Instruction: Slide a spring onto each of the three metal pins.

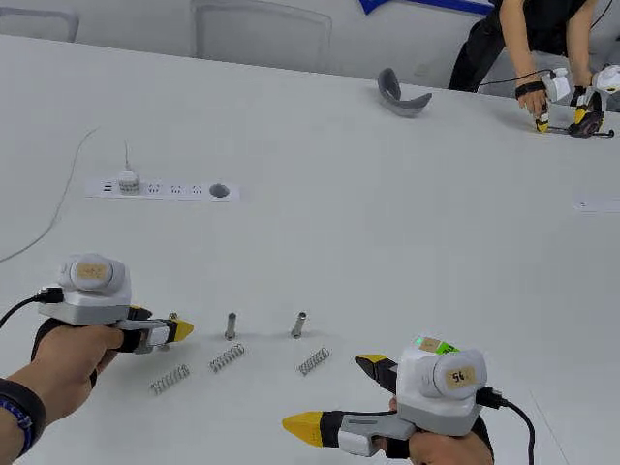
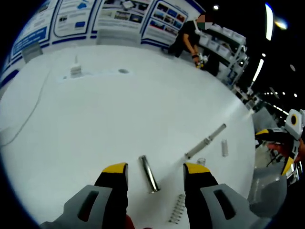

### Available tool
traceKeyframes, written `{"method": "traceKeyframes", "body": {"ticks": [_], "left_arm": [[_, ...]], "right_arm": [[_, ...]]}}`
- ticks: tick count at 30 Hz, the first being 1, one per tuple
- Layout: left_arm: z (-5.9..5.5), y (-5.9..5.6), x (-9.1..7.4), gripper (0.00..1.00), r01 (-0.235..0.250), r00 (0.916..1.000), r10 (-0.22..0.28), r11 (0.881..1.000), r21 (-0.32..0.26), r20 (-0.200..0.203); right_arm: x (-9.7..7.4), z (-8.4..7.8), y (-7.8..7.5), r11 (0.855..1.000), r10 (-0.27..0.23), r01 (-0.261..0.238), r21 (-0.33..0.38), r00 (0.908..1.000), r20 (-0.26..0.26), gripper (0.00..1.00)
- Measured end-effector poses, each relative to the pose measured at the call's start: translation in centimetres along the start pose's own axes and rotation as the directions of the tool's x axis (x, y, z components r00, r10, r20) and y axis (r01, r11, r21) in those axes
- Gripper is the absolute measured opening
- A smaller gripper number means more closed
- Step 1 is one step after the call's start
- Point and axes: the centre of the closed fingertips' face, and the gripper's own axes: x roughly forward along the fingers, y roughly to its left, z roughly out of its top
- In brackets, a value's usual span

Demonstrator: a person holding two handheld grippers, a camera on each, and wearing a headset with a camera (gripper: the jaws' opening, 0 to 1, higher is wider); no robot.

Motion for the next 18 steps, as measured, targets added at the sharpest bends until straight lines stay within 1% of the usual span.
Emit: {"method": "traceKeyframes", "body": {"ticks": [4,12,14,18], "left_arm": [[-0.1,-0.1,0.7,0.44,0.004,1.0,-0.004,1.0,-0.004,-0.006],[-0.5,0.1,1.4,0.38,-0.009,0.9998,0.009,1.0,-0.017,-0.019],[-0.6,0.1,1.5,0.36,-0.017,0.9995,0.017,1.0,-0.011,-0.028],[-0.7,0.6,1.4,0.28,-0.064,0.9971,0.065,0.998,0.023,-0.039]], "right_arm": [[0.0,-0.1,0.0,1.0,-0.002,0.002,0.008,1.0,-0.001,0.93],[0.0,-0.3,-0.1,1.0,-0.002,0.002,0.016,1.0,-0.003,0.92],[0.1,-0.2,-0.1,1.0,-0.001,0.001,0.016,1.0,-0.003,0.92],[0.1,-0.2,-0.1,1.0,0.0,0.0,0.019,1.0,-0.003,0.92]]}}
